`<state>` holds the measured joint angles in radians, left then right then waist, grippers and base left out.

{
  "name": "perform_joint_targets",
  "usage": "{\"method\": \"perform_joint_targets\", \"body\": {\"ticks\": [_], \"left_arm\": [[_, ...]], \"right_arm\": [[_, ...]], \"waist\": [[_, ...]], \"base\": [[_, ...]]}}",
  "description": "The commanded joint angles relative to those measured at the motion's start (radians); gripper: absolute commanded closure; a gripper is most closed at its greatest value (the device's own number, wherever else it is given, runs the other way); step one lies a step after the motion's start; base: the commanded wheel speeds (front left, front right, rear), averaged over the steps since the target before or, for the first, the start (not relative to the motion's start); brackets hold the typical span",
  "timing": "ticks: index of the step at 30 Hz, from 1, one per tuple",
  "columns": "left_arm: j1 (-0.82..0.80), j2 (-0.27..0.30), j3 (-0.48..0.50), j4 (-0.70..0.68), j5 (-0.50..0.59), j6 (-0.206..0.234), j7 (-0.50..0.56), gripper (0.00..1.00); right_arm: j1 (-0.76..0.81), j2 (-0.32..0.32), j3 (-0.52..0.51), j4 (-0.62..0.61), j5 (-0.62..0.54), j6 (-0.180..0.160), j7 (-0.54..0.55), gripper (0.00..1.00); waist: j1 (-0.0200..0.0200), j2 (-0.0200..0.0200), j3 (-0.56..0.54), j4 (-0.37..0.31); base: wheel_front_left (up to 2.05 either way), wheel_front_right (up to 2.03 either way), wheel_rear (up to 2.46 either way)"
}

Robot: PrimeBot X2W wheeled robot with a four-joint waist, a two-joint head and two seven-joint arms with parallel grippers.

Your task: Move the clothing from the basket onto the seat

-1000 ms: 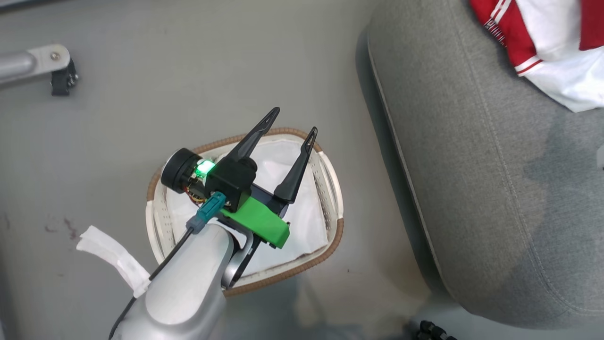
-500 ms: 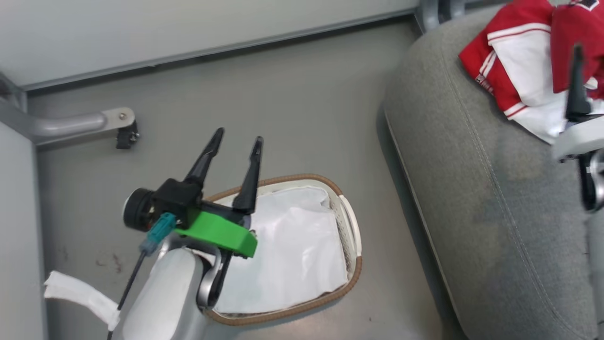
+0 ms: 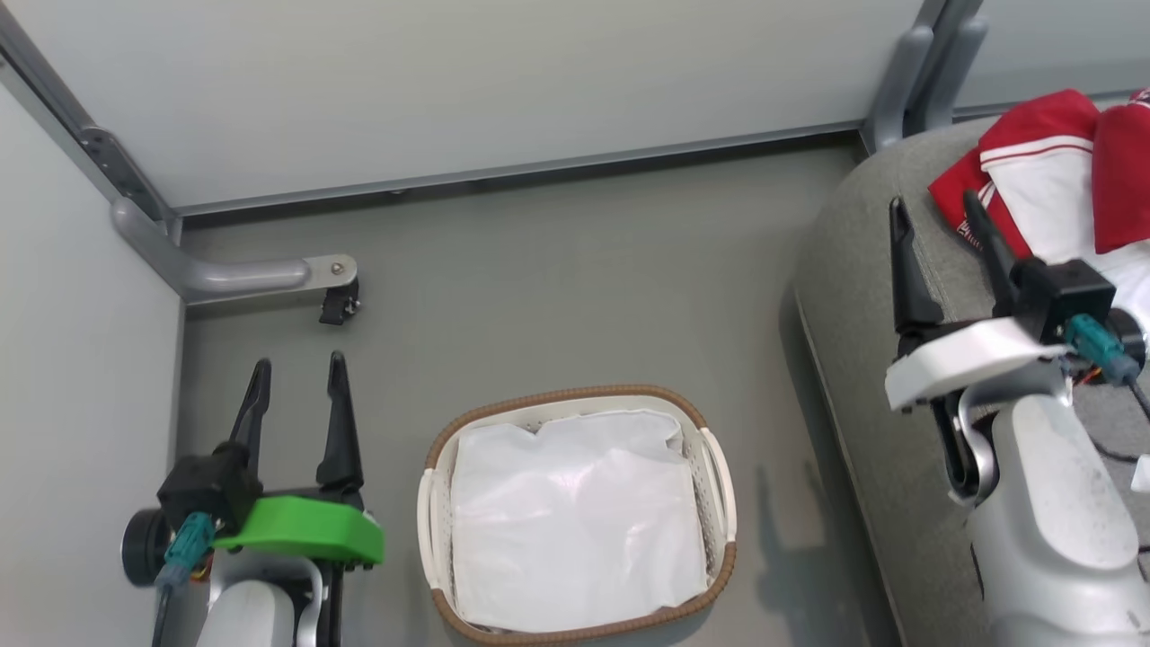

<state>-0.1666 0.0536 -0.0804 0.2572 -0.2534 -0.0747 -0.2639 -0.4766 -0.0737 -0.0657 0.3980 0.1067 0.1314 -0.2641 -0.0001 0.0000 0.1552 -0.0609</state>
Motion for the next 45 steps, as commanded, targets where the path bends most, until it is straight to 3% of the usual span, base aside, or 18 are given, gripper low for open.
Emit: {"method": "perform_joint_targets", "body": {"ticks": [1, 6, 18, 42, 43, 45], "left_arm": [[0.025, -0.001, 0.011, 0.001, -0.008, -0.005, -0.001, 0.00], [0.087, -0.002, 0.038, -0.012, -0.021, -0.005, -0.001, 0.00], [0.145, -0.003, 0.000, 0.010, -0.085, 0.002, -0.001, 0.00], [0.128, -0.003, -0.021, 0.054, -0.092, -0.006, -0.001, 0.00], [0.135, -0.004, -0.021, 0.053, -0.097, -0.005, 0.000, 1.00], [0.137, -0.005, -0.021, 0.071, -0.098, -0.005, 0.000, 1.00]], "right_arm": [[0.034, 0.005, 0.000, -0.013, 0.015, -0.001, 0.000, 0.00], [0.130, 0.021, 0.028, -0.050, 0.045, -0.001, 0.000, 0.00], [0.301, 0.021, 0.068, -0.074, 0.147, -0.001, 0.000, 0.00], [0.328, 0.021, 0.074, -0.061, 0.144, -0.001, 0.000, 0.00], [0.323, 0.025, 0.076, -0.062, 0.149, 0.000, 0.000, 1.00], [0.328, 0.029, 0.077, -0.046, 0.150, 0.000, 0.001, 1.00]], "waist": [[0.0001, 0.0000, -0.029, 0.025], [0.0001, 0.0000, -0.053, 0.033], [0.0001, 0.0000, -0.106, 0.045], [0.0001, 0.0000, -0.114, 0.053], [0.0001, 0.0000, -0.113, 0.053], [0.0001, 0.0000, -0.113, 0.053]], "base": [[0.00, 0.00, 0.00], [0.00, 0.00, 0.00], [0.00, 0.00, 0.00], [0.00, 0.00, 0.00], [0.00, 0.00, 0.00], [0.00, 0.00, 0.00]]}}
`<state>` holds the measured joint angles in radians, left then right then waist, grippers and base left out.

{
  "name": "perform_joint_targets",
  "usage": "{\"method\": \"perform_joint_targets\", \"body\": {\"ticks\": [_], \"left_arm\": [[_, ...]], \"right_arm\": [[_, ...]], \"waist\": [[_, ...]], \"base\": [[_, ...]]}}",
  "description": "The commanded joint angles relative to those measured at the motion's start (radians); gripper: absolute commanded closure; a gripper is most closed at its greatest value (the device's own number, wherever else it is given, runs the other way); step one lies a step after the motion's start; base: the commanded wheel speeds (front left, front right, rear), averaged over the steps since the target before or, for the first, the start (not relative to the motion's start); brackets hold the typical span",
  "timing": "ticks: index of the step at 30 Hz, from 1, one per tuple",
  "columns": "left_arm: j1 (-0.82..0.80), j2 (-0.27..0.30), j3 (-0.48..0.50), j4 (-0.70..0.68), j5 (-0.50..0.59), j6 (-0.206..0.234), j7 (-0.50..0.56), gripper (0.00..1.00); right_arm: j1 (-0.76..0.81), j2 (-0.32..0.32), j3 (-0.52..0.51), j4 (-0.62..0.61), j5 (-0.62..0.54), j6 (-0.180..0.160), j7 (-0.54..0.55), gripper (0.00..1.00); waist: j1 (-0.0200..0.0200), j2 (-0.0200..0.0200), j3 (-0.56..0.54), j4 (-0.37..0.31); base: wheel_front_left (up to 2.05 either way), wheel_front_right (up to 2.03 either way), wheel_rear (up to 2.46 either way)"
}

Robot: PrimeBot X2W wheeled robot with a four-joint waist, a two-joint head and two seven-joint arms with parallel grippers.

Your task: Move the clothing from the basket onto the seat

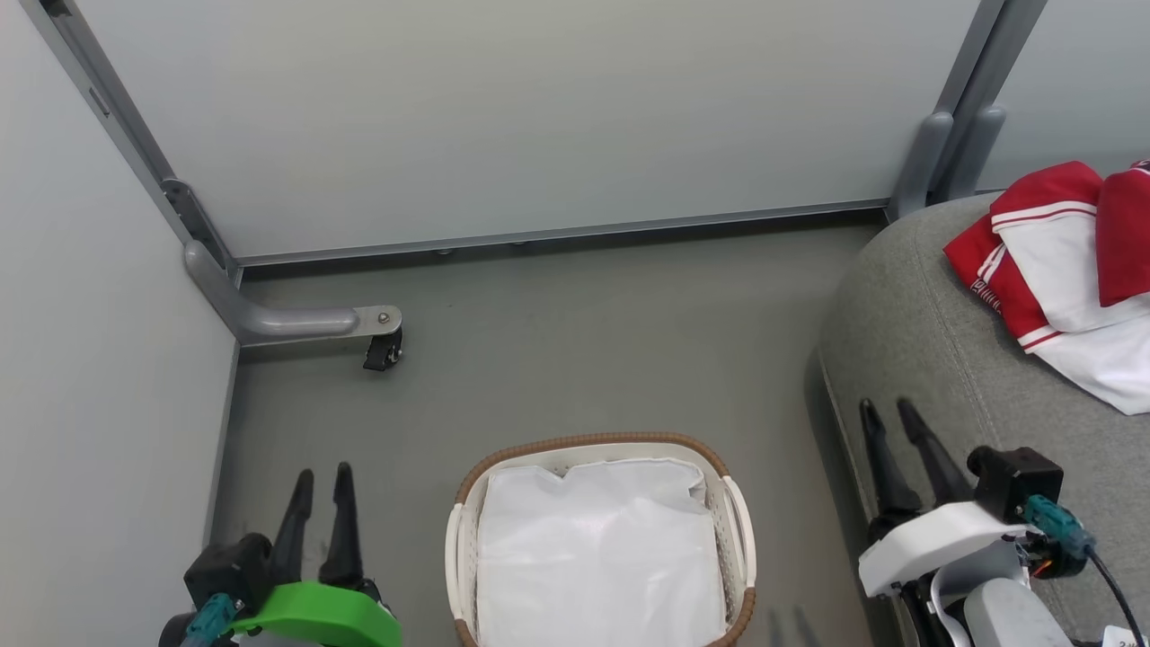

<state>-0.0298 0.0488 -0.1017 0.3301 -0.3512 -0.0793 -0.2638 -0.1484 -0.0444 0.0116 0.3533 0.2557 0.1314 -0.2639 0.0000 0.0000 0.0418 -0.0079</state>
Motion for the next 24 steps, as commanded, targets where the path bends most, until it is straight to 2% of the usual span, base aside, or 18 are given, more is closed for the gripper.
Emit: {"method": "perform_joint_targets", "body": {"ticks": [1, 24], "left_arm": [[0.000, 0.000, 0.001, 0.005, -0.004, 0.000, 0.002, 1.00], [-0.025, 0.000, 0.061, -0.015, -0.353, -0.015, 0.106, 1.00]], "right_arm": [[0.002, 0.001, -0.001, 0.005, 0.004, 0.000, 0.002, 1.00], [0.016, 0.000, -0.036, -0.023, 0.380, 0.000, 0.107, 1.00]], "waist": [[0.0000, 0.0000, 0.000, 0.000], [0.0000, 0.0000, -0.007, 0.001]], "base": [[0.00, 0.00, 0.00], [0.00, 0.00, 0.00]]}}
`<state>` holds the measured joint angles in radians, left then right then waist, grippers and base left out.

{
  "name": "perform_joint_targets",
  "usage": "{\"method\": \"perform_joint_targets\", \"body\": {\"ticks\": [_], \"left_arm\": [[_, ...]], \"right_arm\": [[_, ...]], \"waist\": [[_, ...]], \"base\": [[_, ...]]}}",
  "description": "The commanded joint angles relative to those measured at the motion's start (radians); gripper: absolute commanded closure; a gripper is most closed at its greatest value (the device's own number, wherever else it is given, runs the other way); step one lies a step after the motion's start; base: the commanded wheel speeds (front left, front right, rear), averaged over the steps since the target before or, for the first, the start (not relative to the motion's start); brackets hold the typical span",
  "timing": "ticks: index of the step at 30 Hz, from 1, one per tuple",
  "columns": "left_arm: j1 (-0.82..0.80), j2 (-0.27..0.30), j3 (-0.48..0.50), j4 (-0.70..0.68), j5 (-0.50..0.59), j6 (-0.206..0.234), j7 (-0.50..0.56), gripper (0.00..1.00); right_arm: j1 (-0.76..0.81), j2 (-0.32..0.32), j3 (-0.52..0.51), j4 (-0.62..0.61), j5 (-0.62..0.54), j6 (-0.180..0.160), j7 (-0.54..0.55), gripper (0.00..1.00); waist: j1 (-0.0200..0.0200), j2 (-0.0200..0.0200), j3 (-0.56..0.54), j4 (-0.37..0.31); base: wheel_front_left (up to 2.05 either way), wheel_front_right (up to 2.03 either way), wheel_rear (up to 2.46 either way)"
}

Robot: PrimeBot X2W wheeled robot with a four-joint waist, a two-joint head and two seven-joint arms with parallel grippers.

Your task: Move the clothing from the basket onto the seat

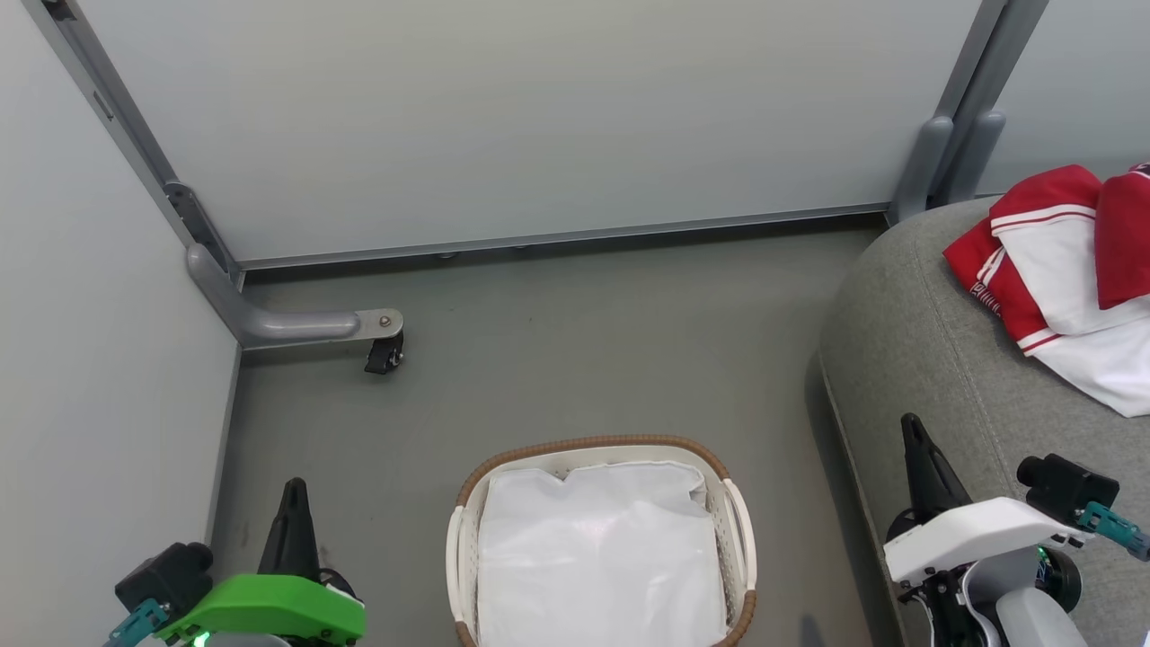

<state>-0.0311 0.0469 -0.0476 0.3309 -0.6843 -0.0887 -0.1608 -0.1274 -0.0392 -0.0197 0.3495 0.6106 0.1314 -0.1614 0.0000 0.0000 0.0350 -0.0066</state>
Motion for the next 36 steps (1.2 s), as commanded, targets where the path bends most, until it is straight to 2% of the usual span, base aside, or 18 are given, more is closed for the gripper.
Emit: {"method": "perform_joint_targets", "body": {"ticks": [1, 36], "left_arm": [[-0.025, 0.002, 0.010, -0.017, -0.035, -0.006, 0.008, 1.00], [-0.054, 0.004, 0.079, -0.050, -0.437, -0.024, 0.128, 1.00]], "right_arm": [[-0.004, -0.006, -0.006, -0.020, 0.041, 0.000, 0.009, 1.00], [0.007, -0.009, -0.047, -0.061, 0.473, -0.001, 0.129, 1.00]], "waist": [[0.0000, 0.0000, 0.000, 0.000], [0.0000, 0.0000, -0.011, 0.002]], "base": [[0.00, 0.00, 0.00], [0.00, 0.00, 0.00]]}}
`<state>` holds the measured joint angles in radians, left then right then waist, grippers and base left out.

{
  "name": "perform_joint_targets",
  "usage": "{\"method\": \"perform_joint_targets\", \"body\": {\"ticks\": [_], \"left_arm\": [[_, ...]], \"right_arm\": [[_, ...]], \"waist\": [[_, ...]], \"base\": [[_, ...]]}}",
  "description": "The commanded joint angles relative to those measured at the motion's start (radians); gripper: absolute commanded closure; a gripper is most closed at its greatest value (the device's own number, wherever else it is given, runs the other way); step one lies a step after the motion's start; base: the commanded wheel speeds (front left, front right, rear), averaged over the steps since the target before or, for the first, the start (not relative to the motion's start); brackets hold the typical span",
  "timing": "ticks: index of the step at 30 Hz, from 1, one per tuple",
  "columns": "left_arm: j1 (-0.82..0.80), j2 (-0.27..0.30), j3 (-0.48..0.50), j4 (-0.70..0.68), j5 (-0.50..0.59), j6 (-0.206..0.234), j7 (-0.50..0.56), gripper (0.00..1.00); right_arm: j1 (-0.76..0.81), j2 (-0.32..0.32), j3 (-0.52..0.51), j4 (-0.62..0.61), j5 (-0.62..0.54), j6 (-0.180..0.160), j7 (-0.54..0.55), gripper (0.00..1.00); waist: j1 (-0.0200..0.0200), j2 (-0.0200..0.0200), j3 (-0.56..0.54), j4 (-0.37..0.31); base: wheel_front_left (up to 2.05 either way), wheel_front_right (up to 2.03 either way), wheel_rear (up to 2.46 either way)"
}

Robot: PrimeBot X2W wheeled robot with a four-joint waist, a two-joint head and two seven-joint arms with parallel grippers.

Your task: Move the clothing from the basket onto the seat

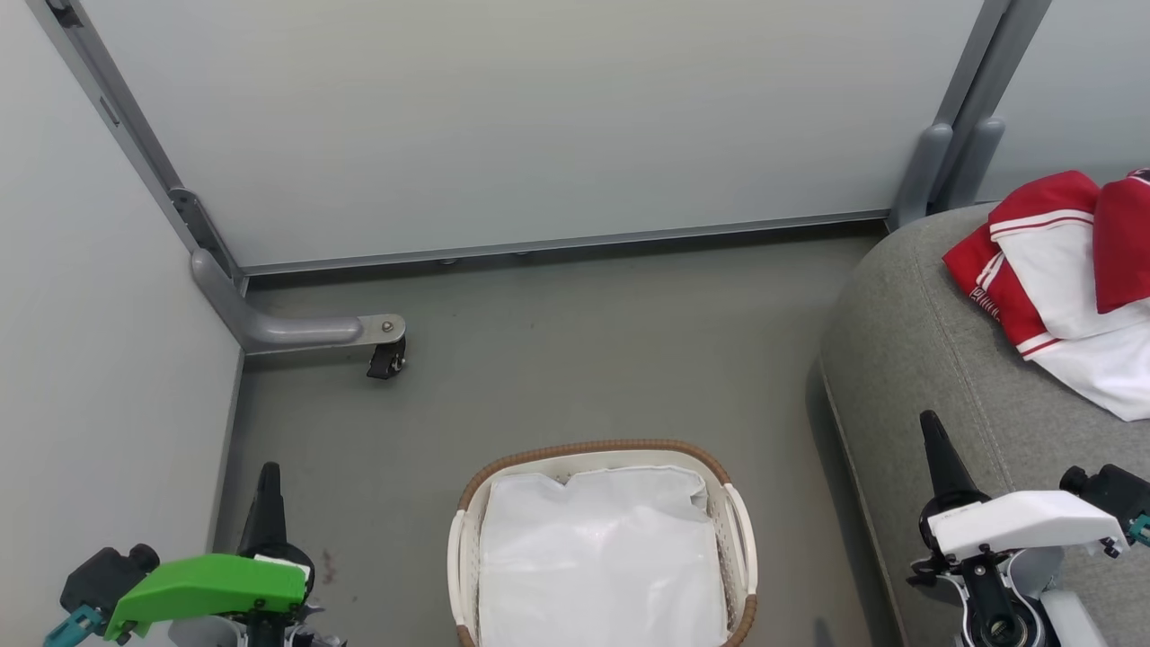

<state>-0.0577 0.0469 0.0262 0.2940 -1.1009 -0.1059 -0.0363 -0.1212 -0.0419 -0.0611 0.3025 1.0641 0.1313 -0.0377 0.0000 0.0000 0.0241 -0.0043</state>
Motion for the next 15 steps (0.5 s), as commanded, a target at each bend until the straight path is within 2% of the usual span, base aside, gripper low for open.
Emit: {"method": "perform_joint_targets", "body": {"ticks": [1, 15], "left_arm": [[-0.028, 0.004, 0.007, -0.014, -0.028, -0.007, 0.007, 1.00], [-0.035, 0.004, 0.029, -0.024, -0.152, -0.011, 0.044, 1.00]], "right_arm": [[0.001, -0.007, -0.006, -0.015, 0.029, 0.000, 0.008, 1.00], [0.004, -0.008, -0.019, -0.027, 0.163, -0.001, 0.046, 1.00]], "waist": [[0.0000, 0.0000, 0.000, 0.000], [0.0000, 0.0000, -0.005, 0.001]], "base": [[0.00, 0.00, 0.00], [0.00, 0.00, 0.00]]}}
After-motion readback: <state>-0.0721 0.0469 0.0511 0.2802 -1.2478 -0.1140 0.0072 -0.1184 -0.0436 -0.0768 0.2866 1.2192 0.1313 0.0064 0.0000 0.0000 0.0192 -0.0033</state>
